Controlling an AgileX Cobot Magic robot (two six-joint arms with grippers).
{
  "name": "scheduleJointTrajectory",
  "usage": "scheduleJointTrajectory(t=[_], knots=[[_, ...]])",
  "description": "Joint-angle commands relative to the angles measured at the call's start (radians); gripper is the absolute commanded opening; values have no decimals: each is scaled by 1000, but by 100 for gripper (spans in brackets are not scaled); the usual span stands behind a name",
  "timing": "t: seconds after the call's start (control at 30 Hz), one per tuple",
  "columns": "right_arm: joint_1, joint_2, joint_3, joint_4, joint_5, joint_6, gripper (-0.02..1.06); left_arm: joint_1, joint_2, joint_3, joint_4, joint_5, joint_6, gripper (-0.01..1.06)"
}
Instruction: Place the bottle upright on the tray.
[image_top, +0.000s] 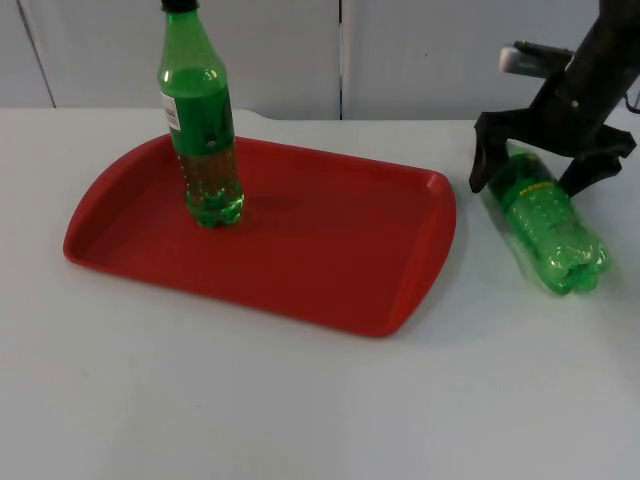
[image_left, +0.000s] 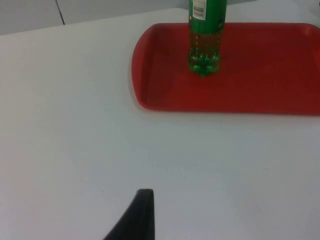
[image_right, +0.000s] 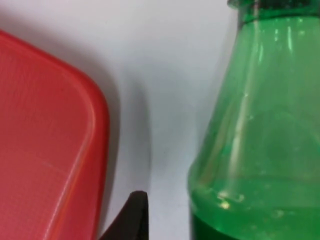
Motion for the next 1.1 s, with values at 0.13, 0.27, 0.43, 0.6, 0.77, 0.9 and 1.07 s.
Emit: scheduleJointTrajectory(t=[0.13, 0.27, 0.43, 0.6, 0.77, 0.9, 1.07], knots=[[19, 13, -5, 18, -20, -9, 94, -1, -5, 4, -7, -2, 1, 105], [19, 13, -5, 25, -20, -1, 90, -1, -5, 4, -7, -2, 1, 105], [19, 13, -5, 23, -13, 1, 67, -1, -5, 4, -7, -2, 1, 105], [17, 11, -5, 22, -7, 1, 20, -1, -5, 4, -7, -2, 1, 105], [17, -9, -5, 19, -5, 1, 0, -1, -5, 4, -7, -2, 1, 105], [17, -50, -5, 19, -5, 1, 0, -1, -5, 4, -7, -2, 1, 105], [19, -158, -5, -20, -9, -1, 0, -1, -5, 4, -7, -2, 1, 105]])
